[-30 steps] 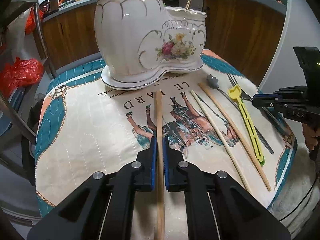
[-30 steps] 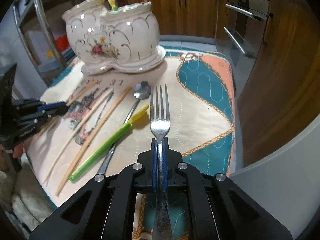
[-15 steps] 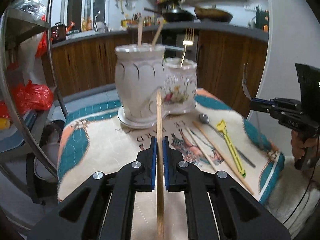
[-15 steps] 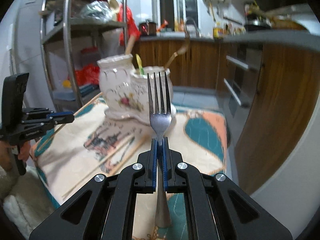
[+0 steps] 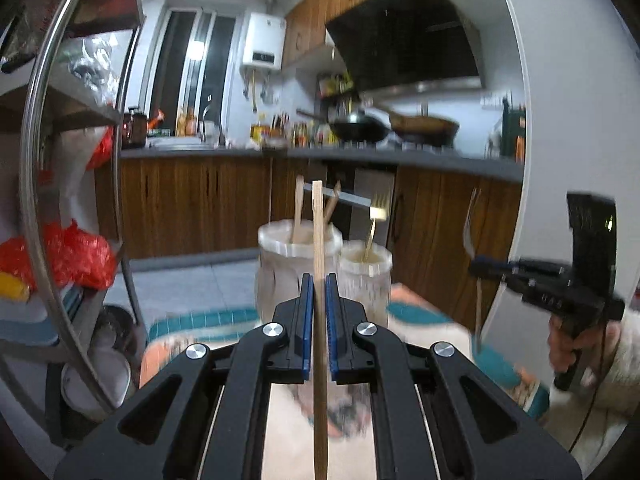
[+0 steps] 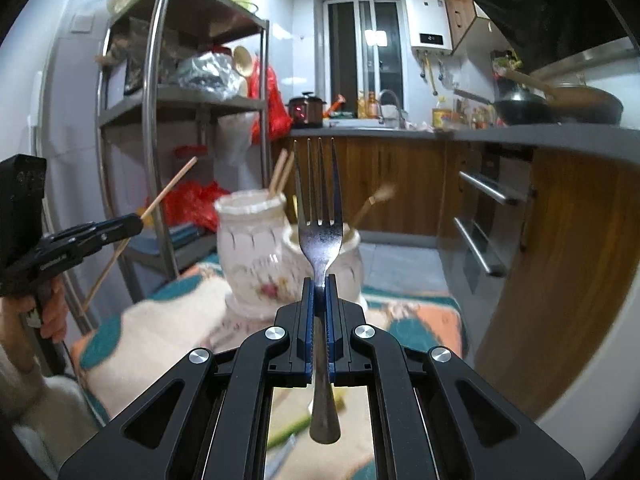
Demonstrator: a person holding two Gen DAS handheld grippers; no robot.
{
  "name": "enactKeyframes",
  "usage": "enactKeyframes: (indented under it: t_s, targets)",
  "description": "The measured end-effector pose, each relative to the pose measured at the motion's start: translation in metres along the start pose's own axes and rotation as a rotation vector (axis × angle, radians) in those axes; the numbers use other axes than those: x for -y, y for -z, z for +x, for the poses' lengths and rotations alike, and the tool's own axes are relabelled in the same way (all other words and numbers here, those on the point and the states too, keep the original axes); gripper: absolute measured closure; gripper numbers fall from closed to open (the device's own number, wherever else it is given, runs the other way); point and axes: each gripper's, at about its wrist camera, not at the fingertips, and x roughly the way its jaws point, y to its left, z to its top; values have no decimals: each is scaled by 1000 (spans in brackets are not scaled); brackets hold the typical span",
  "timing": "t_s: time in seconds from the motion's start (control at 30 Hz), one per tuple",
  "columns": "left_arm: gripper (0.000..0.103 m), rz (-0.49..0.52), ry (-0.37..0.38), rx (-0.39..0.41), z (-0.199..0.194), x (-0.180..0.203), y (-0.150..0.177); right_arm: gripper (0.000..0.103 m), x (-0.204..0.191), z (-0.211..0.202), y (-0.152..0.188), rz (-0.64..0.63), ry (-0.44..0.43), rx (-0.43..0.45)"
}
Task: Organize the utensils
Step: 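Carry chopstick to large cup with left tool while right carries silver fork over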
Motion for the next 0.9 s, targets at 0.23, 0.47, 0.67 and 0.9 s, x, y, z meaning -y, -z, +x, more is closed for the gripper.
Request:
enactKeyframes:
  t_s: [0.23, 0.47, 0.67, 0.9]
  targets:
    - [97, -44, 5, 66, 31, -14, -39, 97, -1, 19, -37, 21, -26, 62]
    - [97, -120, 25, 100, 81, -27, -67, 97, 8, 43, -69, 65, -31, 140]
    - [97, -171, 8, 116, 119, -35, -75, 97, 12, 63, -86, 74, -34, 166]
    - [97, -173, -54, 137, 150, -38, -72, 97, 23, 91, -88, 116, -14, 169]
